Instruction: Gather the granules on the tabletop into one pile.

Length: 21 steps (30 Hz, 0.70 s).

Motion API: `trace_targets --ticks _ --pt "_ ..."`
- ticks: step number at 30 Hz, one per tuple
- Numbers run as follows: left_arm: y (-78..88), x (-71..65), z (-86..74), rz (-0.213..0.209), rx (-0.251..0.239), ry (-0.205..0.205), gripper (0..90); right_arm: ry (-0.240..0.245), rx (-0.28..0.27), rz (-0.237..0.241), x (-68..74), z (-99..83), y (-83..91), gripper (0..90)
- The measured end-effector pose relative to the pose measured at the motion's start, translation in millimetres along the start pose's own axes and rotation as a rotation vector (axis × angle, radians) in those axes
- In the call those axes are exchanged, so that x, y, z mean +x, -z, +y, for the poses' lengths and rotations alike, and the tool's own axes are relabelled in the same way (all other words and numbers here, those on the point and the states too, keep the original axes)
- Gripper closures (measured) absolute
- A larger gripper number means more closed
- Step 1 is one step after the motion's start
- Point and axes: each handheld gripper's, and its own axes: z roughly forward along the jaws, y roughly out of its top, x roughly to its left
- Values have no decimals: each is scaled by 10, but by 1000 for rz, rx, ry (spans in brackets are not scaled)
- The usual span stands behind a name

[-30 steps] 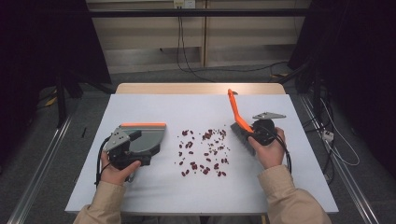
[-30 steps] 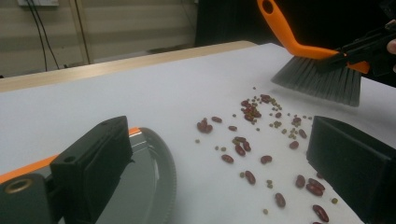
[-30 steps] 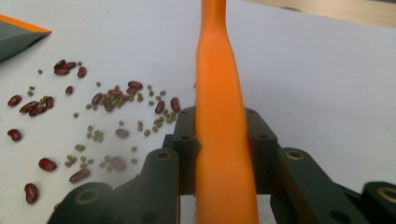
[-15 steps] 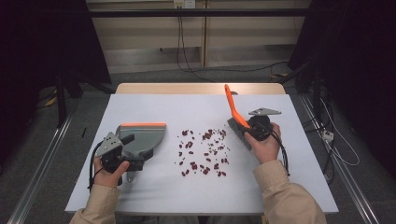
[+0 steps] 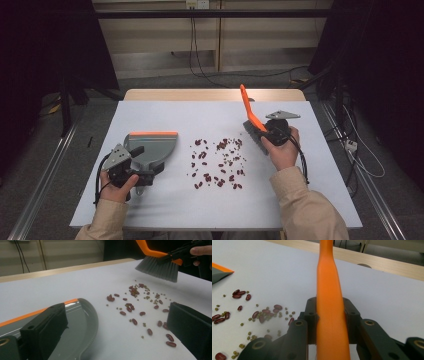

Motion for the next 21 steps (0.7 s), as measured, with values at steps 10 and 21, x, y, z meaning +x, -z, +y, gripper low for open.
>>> trace_targets --ticks 10,21 --pt "6 -14 -33 -16 24 -10 36 16 -17 -8 -32 47 -138 714" --pt "20 -3 -33 -14 19 -6 36 71 -31 -27 -77 119 -364 714"
